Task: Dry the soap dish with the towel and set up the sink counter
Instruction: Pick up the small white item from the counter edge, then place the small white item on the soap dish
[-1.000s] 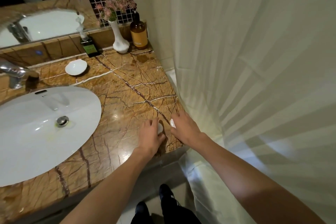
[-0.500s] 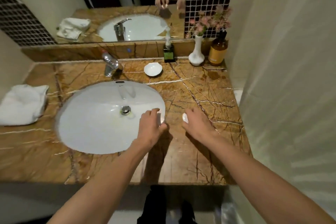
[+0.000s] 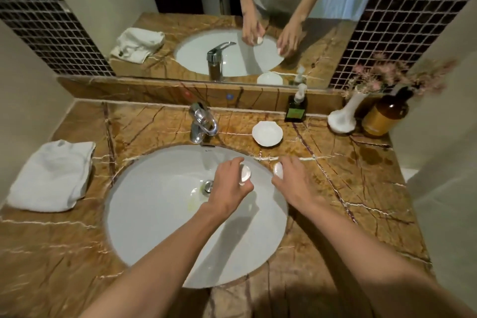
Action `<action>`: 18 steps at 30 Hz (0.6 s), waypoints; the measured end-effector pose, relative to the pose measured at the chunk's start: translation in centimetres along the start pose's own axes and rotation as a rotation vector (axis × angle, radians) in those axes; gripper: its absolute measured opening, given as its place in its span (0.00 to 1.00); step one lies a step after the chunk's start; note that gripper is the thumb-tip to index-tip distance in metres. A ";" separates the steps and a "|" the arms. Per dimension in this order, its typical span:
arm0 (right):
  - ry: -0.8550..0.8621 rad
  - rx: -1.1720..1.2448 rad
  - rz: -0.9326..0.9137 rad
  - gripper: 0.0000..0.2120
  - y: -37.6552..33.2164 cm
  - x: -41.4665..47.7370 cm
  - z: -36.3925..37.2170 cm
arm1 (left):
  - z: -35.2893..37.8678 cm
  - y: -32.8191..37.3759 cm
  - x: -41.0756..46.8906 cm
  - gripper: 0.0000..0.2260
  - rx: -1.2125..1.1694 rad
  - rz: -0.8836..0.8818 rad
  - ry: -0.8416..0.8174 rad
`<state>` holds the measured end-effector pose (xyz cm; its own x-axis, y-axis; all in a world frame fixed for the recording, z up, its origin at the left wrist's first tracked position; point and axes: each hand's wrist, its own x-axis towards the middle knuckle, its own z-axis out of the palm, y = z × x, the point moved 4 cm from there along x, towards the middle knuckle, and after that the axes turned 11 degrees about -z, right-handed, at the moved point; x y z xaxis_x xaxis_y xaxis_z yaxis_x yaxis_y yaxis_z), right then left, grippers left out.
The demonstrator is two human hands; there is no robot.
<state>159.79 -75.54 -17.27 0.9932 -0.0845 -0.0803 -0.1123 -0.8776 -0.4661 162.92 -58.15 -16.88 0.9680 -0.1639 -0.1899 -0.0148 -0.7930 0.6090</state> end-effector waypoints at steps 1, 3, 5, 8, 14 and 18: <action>0.004 0.000 0.001 0.20 -0.1 1.3 -0.1 | 0.0 -0.2 0.7 0.27 -0.004 -0.002 -0.003; 0.033 0.012 -0.006 0.20 -0.2 4.1 -0.4 | 0.1 -0.4 2.1 0.27 -0.019 0.000 -0.003; 0.052 -0.003 -0.030 0.22 -0.2 6.8 -0.6 | 0.2 -0.6 3.4 0.27 -0.023 0.012 0.002; 0.031 -0.062 -0.069 0.22 0.0 9.7 -0.5 | 0.5 -0.7 4.9 0.24 -0.005 0.025 -0.008; -0.080 -0.135 -0.191 0.21 0.5 12.8 0.4 | 1.5 -0.5 6.9 0.29 -0.043 0.009 -0.040; -0.096 -0.176 -0.227 0.21 0.4 13.9 0.6 | 1.6 -0.1 8.1 0.28 -0.066 0.027 -0.012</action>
<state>173.57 -76.78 -19.11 0.9838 0.1613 -0.0782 0.1282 -0.9378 -0.3227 170.35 -60.33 -19.73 0.9645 -0.1916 -0.1816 -0.0237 -0.7481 0.6632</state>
